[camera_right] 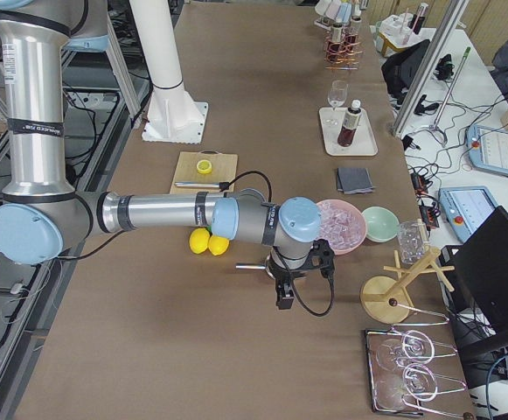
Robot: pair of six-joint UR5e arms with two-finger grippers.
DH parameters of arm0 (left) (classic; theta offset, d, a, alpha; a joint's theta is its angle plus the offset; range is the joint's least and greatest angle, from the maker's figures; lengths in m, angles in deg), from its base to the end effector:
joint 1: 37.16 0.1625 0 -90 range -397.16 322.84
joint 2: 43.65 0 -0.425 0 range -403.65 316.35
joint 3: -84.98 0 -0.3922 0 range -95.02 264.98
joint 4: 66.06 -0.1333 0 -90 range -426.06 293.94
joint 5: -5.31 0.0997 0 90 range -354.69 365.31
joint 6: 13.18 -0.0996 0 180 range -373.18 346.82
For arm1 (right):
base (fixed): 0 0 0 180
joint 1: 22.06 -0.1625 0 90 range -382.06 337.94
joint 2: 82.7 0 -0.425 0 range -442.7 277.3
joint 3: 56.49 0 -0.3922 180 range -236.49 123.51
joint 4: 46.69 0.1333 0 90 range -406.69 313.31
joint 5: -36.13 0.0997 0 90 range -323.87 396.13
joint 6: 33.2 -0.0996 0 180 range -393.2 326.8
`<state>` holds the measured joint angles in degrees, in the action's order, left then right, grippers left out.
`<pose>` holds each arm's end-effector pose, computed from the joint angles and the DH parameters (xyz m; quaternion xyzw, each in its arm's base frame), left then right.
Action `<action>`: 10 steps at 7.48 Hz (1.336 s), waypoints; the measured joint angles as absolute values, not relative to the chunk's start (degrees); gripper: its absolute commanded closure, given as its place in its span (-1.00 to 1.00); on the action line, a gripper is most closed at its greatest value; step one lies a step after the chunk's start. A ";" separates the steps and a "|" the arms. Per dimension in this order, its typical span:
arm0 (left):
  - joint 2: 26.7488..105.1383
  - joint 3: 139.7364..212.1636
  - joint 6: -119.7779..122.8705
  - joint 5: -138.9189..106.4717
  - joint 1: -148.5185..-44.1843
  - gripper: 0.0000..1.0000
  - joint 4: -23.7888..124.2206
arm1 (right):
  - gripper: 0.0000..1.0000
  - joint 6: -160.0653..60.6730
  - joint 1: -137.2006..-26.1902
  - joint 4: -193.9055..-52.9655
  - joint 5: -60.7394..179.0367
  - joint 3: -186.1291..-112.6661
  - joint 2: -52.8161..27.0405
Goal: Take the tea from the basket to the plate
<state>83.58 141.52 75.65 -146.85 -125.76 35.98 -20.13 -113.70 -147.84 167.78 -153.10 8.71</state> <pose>-0.0267 -0.7580 0.4927 -0.2792 0.4443 -0.5349 0.6622 0.0806 -0.4695 0.6362 -0.0027 -0.3583 -0.0746 0.9306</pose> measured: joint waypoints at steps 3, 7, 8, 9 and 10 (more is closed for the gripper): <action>77.33 147.74 68.47 -146.94 -126.88 -0.95 35.85 | -0.99 -20.30 -113.80 -147.81 167.78 -153.47 8.62; 67.09 161.87 54.50 -144.94 -126.58 -0.94 35.85 | -0.99 -20.48 -113.82 -147.85 167.87 -154.26 8.70; 63.32 165.24 45.16 -143.85 -126.04 -0.94 35.73 | -0.99 -20.48 -113.82 -147.85 167.92 -154.43 8.82; 60.35 167.45 35.36 -141.79 -125.51 -0.94 35.60 | -0.99 -20.46 -113.82 -147.85 167.90 -154.52 8.90; 58.15 168.95 26.76 -138.93 -124.69 -0.94 35.02 | -0.99 -20.41 -113.82 -147.85 167.82 -154.57 8.94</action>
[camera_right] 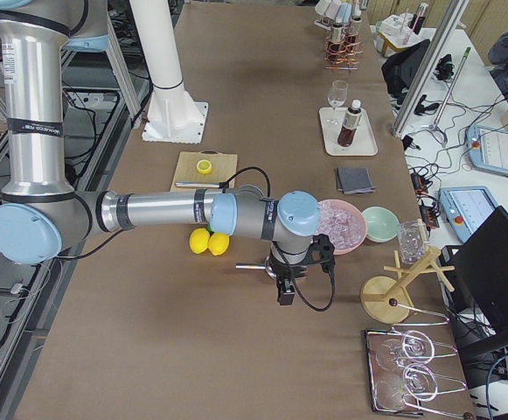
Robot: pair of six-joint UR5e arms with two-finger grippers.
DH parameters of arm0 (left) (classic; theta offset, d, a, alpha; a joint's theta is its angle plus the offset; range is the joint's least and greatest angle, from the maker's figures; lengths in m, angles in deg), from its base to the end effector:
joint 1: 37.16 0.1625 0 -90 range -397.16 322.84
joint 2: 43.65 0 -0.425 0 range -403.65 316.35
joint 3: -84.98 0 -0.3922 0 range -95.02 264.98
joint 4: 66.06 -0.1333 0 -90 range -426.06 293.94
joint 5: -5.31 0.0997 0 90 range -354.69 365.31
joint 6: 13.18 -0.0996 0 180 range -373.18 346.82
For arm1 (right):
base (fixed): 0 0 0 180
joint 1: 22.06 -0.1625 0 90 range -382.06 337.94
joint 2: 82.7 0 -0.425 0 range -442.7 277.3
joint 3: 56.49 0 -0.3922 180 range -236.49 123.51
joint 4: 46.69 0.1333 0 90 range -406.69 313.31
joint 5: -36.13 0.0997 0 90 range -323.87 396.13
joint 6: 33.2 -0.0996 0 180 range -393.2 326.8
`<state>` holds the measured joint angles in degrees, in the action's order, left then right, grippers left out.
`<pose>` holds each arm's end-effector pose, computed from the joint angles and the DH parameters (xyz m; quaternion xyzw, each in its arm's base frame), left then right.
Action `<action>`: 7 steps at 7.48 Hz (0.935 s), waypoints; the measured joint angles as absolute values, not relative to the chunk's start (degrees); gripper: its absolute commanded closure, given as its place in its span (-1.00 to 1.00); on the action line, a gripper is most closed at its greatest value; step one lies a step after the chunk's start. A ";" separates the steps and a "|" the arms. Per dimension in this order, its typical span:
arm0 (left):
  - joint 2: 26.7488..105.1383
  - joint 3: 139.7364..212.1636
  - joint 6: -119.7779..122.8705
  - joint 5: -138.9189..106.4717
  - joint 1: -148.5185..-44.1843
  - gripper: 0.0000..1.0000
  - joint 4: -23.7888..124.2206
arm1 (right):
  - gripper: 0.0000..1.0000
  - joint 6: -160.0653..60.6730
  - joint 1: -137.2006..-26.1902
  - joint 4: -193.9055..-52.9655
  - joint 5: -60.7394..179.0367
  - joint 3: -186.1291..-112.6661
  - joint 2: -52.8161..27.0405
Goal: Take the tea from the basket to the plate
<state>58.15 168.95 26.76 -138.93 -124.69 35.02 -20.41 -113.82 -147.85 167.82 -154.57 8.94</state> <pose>-0.0270 -0.5911 0.5659 -0.0415 0.4676 -0.2195 0.8552 0.0815 -0.4685 0.6257 0.0068 -0.3576 -0.0752 0.9308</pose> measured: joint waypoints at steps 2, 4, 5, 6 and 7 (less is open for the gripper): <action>56.29 171.18 11.05 -132.95 -123.47 -0.94 27.75 | -0.99 -20.37 -113.79 -147.85 167.94 -154.98 9.05; 54.61 173.50 -1.82 -126.31 -123.63 -0.95 20.97 | -0.99 -20.40 -113.75 -147.86 168.04 -155.37 9.26; 52.88 173.77 -5.21 -125.33 -124.02 -0.95 19.76 | -0.99 -20.44 -113.74 -147.90 168.25 -155.42 9.30; 50.80 173.89 -6.75 -125.05 -124.68 -0.95 19.60 | -0.99 -20.49 -113.76 -147.92 168.88 -155.44 9.36; 48.76 173.85 -7.60 -124.98 -125.12 -0.95 20.25 | -0.99 -20.52 -113.76 -147.97 169.30 -155.49 9.38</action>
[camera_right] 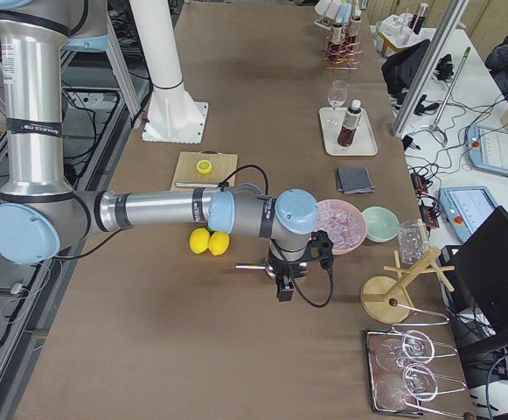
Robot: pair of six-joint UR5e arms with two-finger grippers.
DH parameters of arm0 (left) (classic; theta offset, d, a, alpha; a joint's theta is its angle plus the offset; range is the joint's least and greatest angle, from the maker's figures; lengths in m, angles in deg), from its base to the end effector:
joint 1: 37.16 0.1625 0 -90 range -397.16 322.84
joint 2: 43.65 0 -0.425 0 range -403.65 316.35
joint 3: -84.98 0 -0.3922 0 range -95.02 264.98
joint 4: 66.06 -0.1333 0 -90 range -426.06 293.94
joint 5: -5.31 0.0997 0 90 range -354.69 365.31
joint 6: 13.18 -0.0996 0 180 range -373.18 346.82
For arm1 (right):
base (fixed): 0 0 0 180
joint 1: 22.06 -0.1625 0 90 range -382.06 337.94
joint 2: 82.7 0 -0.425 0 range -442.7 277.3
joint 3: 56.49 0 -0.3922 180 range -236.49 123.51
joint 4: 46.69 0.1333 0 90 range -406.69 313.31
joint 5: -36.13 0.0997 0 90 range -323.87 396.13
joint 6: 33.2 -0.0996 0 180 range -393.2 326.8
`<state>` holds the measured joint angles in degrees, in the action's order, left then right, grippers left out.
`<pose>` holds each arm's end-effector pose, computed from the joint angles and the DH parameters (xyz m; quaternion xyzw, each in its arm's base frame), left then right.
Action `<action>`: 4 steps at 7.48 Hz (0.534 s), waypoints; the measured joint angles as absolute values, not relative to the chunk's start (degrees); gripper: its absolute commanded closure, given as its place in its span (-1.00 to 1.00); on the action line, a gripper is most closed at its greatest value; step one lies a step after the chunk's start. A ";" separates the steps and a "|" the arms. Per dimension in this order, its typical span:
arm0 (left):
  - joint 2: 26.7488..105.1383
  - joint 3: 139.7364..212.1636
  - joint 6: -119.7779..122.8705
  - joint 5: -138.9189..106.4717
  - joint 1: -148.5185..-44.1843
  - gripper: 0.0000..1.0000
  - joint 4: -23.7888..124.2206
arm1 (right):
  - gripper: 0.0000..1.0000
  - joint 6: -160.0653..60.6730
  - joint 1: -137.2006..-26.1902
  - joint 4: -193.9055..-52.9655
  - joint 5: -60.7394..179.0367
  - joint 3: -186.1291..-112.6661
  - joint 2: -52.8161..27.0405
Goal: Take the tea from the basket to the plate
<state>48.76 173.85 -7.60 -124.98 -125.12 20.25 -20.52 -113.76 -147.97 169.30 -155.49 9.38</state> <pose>-0.0508 -0.5085 0.6585 -0.0426 0.3422 -0.0362 0.9379 0.0790 -0.4657 0.6200 0.0109 -0.3692 -0.0750 0.9263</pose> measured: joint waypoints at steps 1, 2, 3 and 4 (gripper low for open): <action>46.71 173.80 -8.43 -124.95 -125.43 -0.95 20.92 | -0.99 -20.54 -113.79 -148.00 169.51 -155.52 9.40; 45.57 173.63 -8.93 -124.94 -125.65 -0.95 21.21 | -0.99 -20.57 -113.80 -148.02 169.59 -155.57 9.41; 45.13 173.60 -9.13 -125.22 -126.08 -0.95 21.27 | -0.99 -20.57 -113.81 -148.04 169.62 -155.60 9.42; 45.18 173.41 -9.20 -125.84 -126.37 -0.95 21.24 | -0.99 -20.55 -113.82 -148.16 169.66 -155.85 9.55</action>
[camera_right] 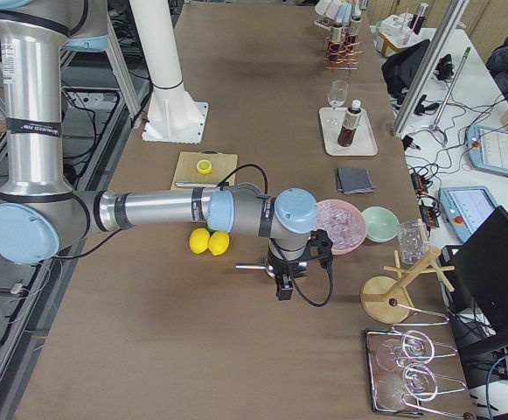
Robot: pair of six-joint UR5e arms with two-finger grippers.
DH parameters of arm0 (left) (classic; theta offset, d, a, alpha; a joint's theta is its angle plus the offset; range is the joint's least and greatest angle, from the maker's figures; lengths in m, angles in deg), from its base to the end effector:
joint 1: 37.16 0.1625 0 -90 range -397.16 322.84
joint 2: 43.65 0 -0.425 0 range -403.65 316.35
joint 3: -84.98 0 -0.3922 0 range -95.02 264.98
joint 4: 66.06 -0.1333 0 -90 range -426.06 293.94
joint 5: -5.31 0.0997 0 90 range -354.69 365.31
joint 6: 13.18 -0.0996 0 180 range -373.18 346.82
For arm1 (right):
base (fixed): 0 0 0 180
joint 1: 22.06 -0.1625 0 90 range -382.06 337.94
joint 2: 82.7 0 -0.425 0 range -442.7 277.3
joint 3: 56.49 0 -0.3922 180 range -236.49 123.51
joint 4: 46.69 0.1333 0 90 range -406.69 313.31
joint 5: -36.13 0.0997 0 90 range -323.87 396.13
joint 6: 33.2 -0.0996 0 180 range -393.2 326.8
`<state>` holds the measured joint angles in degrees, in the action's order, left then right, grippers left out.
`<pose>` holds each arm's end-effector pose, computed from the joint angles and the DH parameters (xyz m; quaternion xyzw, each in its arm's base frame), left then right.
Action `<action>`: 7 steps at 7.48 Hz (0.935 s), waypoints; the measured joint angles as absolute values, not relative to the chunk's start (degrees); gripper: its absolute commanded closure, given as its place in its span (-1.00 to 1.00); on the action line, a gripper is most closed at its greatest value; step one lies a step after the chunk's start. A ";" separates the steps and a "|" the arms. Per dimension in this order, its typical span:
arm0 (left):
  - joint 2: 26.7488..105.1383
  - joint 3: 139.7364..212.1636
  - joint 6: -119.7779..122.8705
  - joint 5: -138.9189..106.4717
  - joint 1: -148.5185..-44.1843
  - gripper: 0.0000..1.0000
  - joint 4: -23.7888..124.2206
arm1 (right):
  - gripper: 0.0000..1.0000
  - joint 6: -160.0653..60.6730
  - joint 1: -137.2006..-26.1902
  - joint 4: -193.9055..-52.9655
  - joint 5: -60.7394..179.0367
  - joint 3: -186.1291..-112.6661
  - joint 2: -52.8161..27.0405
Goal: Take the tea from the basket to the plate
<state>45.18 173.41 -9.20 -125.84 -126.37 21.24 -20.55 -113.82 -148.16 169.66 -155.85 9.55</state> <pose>-0.0612 -0.4761 0.6903 -0.0590 0.3489 -0.0427 0.9343 0.0790 -0.4642 0.6182 0.0114 -0.3720 -0.0740 0.9252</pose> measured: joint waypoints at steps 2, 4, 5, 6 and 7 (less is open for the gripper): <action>45.48 173.17 -9.23 -126.33 -126.50 -0.95 20.91 | -0.99 -20.54 -113.82 -148.27 169.60 -156.31 10.22; 45.54 173.06 -9.19 -126.47 -126.48 -0.95 20.73 | -0.99 -20.54 -113.82 -148.29 169.49 -156.40 10.44; 45.55 173.09 -9.20 -126.50 -126.46 -0.95 20.70 | -0.99 -20.54 -113.82 -148.29 169.47 -156.42 10.54; 45.55 173.16 -9.21 -126.52 -126.46 -0.95 20.69 | -0.99 -20.54 -113.82 -148.29 169.50 -156.42 10.60; 45.56 173.19 -9.22 -126.52 -126.48 -0.95 20.69 | -0.99 -20.54 -113.82 -148.32 169.47 -156.41 10.69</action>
